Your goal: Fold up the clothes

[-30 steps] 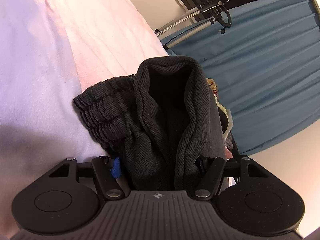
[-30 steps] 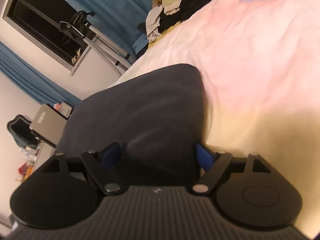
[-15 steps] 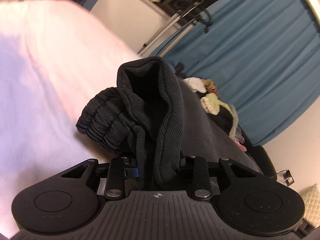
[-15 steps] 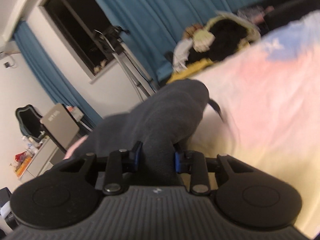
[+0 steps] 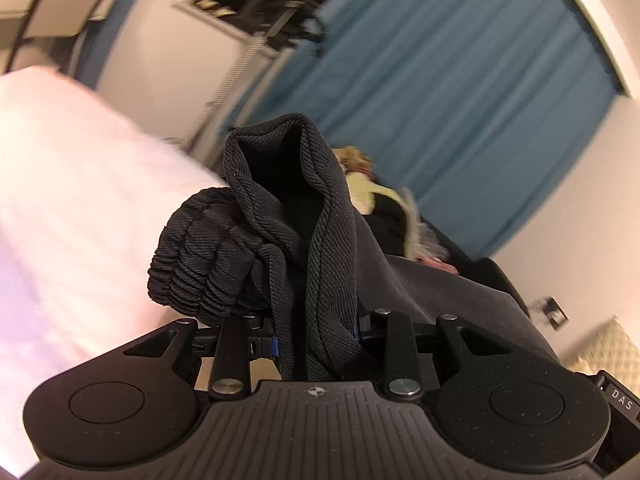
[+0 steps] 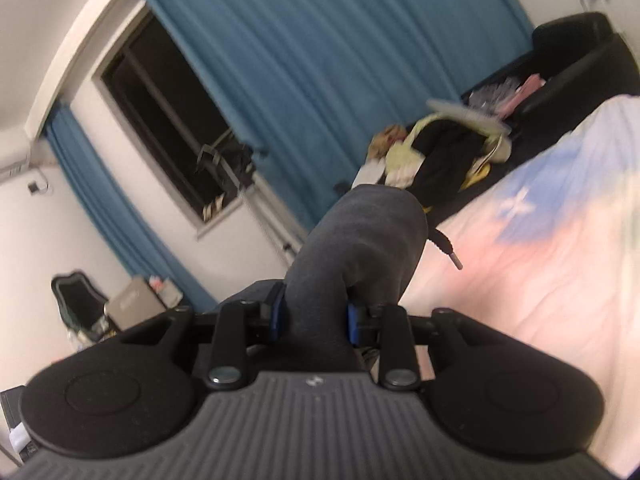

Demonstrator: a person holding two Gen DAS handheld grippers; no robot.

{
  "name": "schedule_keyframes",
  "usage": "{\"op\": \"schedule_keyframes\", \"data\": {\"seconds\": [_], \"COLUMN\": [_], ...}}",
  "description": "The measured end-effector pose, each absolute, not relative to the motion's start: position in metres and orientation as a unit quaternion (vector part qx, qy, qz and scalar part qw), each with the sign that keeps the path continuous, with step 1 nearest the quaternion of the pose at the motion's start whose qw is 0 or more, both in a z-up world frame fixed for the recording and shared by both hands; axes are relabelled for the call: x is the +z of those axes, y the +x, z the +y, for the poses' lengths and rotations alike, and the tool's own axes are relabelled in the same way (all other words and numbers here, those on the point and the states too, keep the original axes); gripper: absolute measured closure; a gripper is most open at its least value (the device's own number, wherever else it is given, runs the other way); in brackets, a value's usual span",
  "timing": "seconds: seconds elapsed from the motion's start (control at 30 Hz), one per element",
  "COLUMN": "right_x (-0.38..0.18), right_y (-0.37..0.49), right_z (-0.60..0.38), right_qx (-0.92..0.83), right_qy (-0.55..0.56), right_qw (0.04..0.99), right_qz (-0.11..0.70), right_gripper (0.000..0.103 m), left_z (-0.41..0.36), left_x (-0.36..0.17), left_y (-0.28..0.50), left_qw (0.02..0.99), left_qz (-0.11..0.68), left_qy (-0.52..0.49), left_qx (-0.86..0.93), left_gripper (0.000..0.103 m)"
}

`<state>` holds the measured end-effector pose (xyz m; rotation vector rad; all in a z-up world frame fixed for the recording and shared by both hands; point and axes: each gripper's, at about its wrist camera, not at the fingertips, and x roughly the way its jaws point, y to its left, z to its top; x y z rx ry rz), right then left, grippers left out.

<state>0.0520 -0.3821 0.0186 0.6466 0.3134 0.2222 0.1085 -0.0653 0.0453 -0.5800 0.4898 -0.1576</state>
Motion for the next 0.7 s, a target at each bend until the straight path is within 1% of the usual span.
{"op": "schedule_keyframes", "data": {"seconds": [0.2, 0.33, 0.4, 0.53, 0.7], "right_x": [0.046, 0.048, 0.038, -0.005, -0.101], "right_y": [0.037, 0.029, 0.028, 0.025, 0.023], "right_z": [-0.477, -0.539, -0.567, -0.617, -0.650], "right_qx": [0.078, 0.043, 0.022, -0.021, -0.074], "right_qy": [0.314, 0.302, 0.299, 0.311, 0.343], "right_qw": [0.939, 0.946, 0.947, 0.941, 0.919], "right_qz": [0.119, 0.110, 0.113, 0.131, 0.181], "right_gripper": [0.073, 0.073, 0.073, 0.073, 0.072], "left_z": [-0.167, -0.235, -0.270, -0.323, -0.360], "left_x": [0.073, 0.060, 0.047, 0.004, -0.081], "left_y": [0.119, 0.138, 0.147, 0.166, 0.181], "left_qw": [0.936, 0.931, 0.928, 0.915, 0.907], "left_qz": [0.213, 0.215, 0.223, 0.259, 0.293], "left_qy": [-0.244, -0.234, -0.223, -0.205, -0.151], "left_qx": [-0.136, -0.180, -0.201, -0.233, -0.262], "left_gripper": [0.068, 0.068, 0.068, 0.068, 0.067]}}
